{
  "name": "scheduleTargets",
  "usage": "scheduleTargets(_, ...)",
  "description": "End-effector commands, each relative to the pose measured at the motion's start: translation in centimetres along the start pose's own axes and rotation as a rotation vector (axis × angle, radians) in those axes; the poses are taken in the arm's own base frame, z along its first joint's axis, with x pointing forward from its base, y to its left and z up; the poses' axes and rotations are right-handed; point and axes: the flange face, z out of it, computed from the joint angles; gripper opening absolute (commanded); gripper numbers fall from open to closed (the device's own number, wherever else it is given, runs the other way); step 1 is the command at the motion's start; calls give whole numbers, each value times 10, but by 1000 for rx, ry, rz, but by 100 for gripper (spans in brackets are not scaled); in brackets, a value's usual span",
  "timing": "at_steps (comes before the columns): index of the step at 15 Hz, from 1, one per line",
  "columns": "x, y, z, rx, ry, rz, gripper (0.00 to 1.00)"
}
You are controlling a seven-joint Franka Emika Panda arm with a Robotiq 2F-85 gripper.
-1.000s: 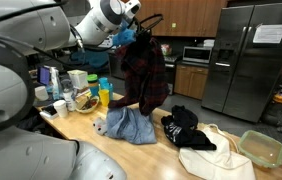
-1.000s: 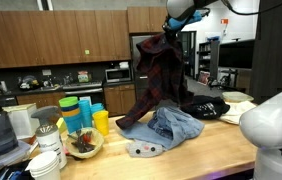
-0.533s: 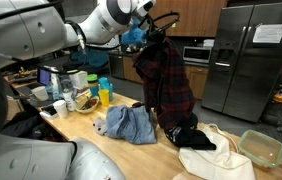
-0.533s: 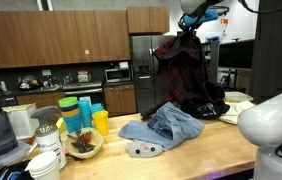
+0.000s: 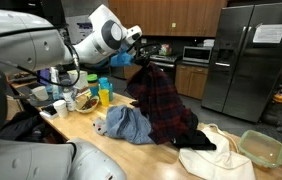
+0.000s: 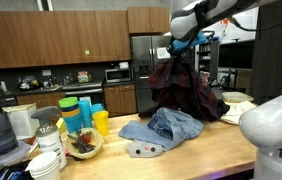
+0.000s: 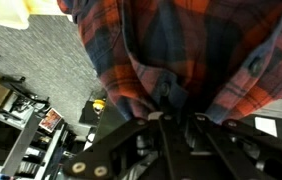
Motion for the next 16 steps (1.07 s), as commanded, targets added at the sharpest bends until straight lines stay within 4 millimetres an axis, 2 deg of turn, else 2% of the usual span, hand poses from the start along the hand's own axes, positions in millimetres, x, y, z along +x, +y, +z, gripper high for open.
scheduleTargets(1,-51,-69,1,75,-54,-167,3)
scheduleTargets(4,-88,-126,-10,117,-67,-326,3)
scheduleTargets(7,-105,-163,-27,132,-52,-432,3)
scheduleTargets(10,-111,-184,-43,149,-33,-487,3)
scheduleTargets(14,-105,-207,-63,188,-24,-515,3)
scheduleTargets(15,-104,-213,-67,193,-27,-513,8)
scheduleTargets(16,-102,-217,-69,196,-28,-517,36)
